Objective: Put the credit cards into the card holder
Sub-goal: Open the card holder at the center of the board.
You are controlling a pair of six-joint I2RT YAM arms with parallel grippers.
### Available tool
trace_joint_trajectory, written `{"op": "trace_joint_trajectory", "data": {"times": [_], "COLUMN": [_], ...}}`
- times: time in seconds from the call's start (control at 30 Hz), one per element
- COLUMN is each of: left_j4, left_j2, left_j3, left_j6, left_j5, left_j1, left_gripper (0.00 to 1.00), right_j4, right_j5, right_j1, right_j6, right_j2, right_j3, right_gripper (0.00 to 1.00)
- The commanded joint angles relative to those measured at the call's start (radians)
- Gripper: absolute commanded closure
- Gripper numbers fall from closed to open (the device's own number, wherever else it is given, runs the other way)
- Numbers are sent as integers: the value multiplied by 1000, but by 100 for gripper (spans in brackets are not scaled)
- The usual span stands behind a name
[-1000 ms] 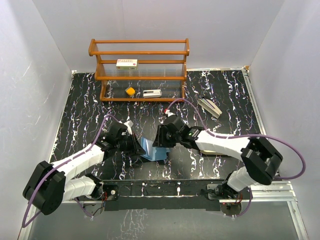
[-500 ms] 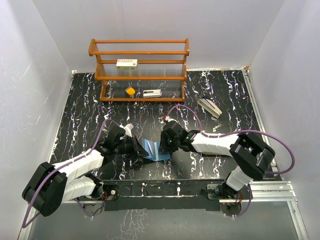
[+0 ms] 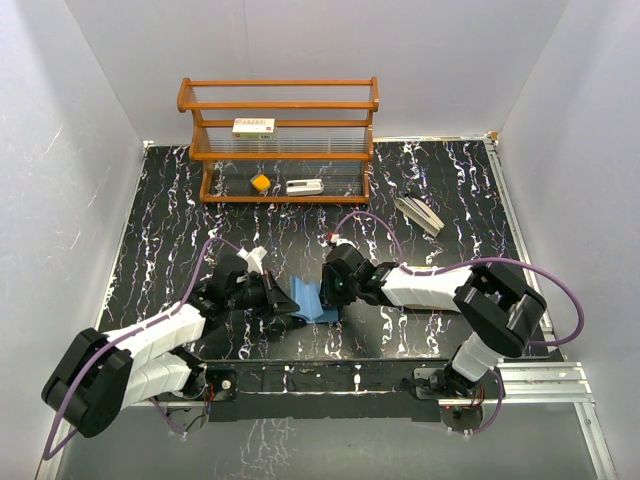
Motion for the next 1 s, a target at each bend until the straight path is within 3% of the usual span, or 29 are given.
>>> {"op": "trace_joint_trajectory", "data": {"times": [0.0, 0.17, 0.47, 0.77, 0.97], "left_j4": [40, 3, -66, -69, -78], "left_j2": [-26, -17, -11, 1, 9], "left_j3": [-18, -7, 20, 25, 27], "left_j6": [3, 27, 63, 70, 75], "left_j5": [17, 3, -27, -24, -32], "left_j1": [-4, -4, -4, -4, -4], "left_gripper": [100, 100, 100, 100, 100], "right_j4": [25, 1, -96, -120, -128], "right_j5": [36, 38, 62, 14, 19], "right_j1": [-5, -6, -6, -4, -4], "right_j6": [-11, -2, 6, 12, 15], "right_j2": [-13, -47, -177, -251, -239], "right_j3": [-19, -3, 37, 52, 54], "right_gripper": [84, 76, 72, 59, 63]}}
